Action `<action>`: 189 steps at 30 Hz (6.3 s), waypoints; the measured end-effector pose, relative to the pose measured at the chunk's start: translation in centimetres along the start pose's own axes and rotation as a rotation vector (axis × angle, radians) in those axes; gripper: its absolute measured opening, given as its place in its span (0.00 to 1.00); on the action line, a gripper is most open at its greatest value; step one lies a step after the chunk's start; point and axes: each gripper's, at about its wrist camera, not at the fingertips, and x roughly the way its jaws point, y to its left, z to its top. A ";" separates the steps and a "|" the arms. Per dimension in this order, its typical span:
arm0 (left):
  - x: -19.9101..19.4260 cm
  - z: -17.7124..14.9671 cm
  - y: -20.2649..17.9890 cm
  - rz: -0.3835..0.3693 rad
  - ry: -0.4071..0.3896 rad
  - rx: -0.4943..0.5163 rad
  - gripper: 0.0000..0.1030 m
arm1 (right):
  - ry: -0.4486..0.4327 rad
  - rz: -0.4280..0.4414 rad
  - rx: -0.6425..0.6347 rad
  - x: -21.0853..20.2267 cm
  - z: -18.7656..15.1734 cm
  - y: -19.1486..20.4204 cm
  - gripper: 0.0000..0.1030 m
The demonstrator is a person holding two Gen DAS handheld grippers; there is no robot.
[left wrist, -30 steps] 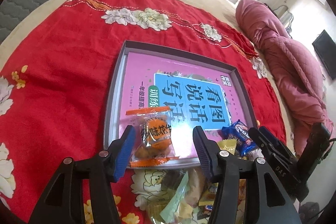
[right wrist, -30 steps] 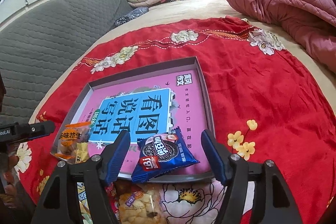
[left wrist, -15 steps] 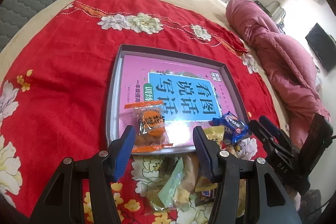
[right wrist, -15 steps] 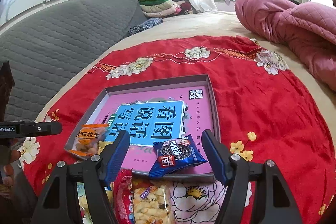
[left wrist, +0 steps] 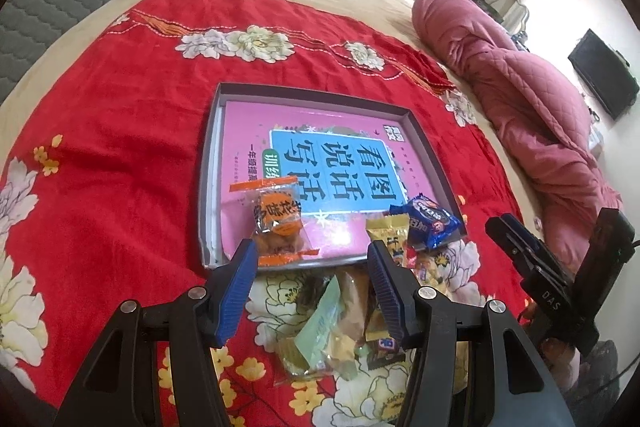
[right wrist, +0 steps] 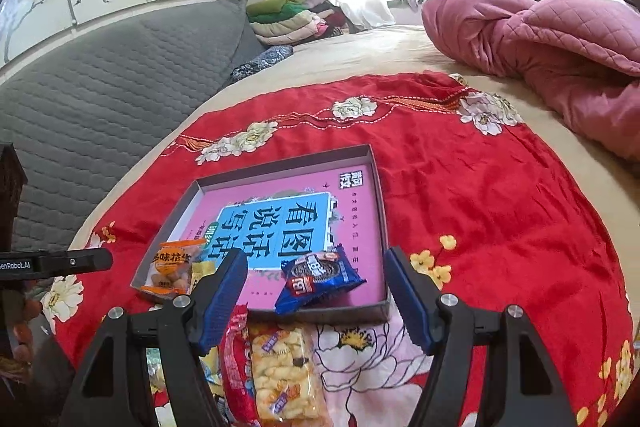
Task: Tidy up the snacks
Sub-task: 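Open both grippers to drop the Oreo packet and peanut bag into the tray, then grasp the red candy bar with the right gripper while the left grasps the yellow wafer stick, then lift the red candy bar and yellow wafer stick and carry them over the tray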
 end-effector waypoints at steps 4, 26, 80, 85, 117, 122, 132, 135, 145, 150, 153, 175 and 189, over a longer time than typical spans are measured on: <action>-0.2 -0.4 -0.1 -0.006 0.007 0.012 0.57 | 0.015 -0.001 -0.006 -0.2 -0.6 0.4 0.68; 2.2 -2.5 -3.1 -0.095 0.089 0.061 0.57 | 0.189 0.026 -0.169 -0.3 -5.3 4.7 0.68; 5.6 -1.2 -2.7 -0.205 0.104 0.007 0.15 | 0.301 0.080 -0.360 4.9 -7.6 8.0 0.18; 4.3 -0.9 -2.4 -0.207 0.072 0.005 0.15 | 0.300 0.132 -0.280 4.7 -7.1 7.0 0.17; 0.0 0.5 -1.3 -0.160 -0.026 -0.014 0.15 | 0.073 0.228 -0.130 0.3 -2.8 4.7 0.15; 0.2 0.8 -1.5 -0.160 -0.029 -0.019 0.15 | 0.044 0.202 -0.113 0.3 -1.9 3.7 0.15; 1.6 1.9 -1.6 -0.150 -0.023 -0.024 0.15 | 0.019 0.112 -0.087 1.5 -0.5 1.7 0.15; 2.2 2.0 -1.4 -0.138 -0.018 -0.030 0.15 | 0.016 0.084 -0.101 2.0 -0.2 1.6 0.15; 3.4 2.2 -0.6 -0.115 -0.008 -0.054 0.15 | 0.029 0.024 -0.117 4.6 0.4 0.9 0.15; 4.1 2.1 -0.3 -0.110 0.001 -0.062 0.15 | 0.037 0.007 -0.099 5.7 0.4 0.3 0.15; 4.4 2.2 -0.3 -0.110 0.006 -0.064 0.15 | 0.047 0.002 -0.088 6.3 0.4 -0.1 0.15; 7.1 2.6 -0.6 -0.089 0.048 -0.061 0.15 | 0.068 -0.009 -0.046 8.2 0.9 -0.9 0.15; 9.0 2.6 -0.5 -0.068 0.076 -0.071 0.15 | 0.070 -0.011 -0.037 8.6 1.0 -0.9 0.15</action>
